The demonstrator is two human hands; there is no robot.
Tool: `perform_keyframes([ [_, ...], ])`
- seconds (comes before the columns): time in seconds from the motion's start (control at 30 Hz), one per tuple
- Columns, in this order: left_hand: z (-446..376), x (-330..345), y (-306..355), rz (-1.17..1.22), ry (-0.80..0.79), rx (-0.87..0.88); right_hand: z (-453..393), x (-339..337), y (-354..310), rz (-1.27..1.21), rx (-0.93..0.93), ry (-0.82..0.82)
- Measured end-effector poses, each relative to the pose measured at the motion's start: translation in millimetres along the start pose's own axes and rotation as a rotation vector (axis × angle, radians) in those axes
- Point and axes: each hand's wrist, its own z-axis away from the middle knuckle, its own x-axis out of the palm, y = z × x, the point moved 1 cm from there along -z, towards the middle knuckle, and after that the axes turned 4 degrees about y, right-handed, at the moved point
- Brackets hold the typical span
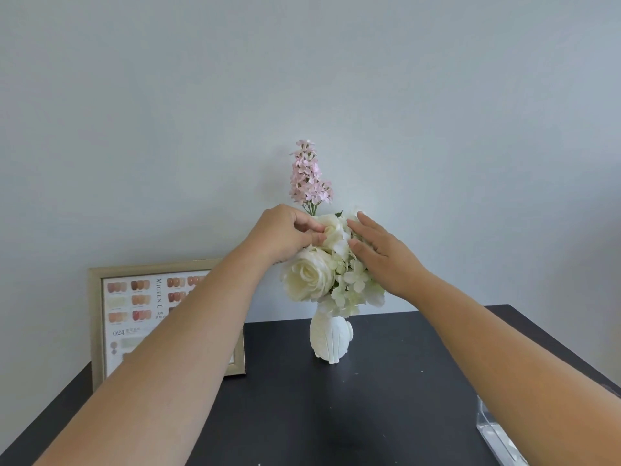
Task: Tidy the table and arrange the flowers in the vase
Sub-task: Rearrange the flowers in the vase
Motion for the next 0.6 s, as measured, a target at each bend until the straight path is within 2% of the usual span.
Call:
perform_keyframes([
  [0.07,1.1,-5.0,-1.9,-0.013,0.010,-0.004,-0.2,-6.0,1.9,-0.070,-0.001,0.013],
  [0.13,4.2,-15.6,-4.5,0.017,0.093,0.001,-1.5,-18.8,6.9,-0.177,0.006,0.116],
  [0.23,14.2,-15.4,-14.2,0.154,0.240,0.055,-4.2,-35.5,20.1,-0.360,0.145,0.239],
  [0.4,35.9,29.3,-17.6,0.146,0.236,0.170,-6.7,-18.7,36.5,-0.491,0.365,0.110],
  [0.6,26.3,47.4,-6.6,0.181,0.323,0.240,-5.0,-6.2,27.5,-0.517,0.301,0.098],
])
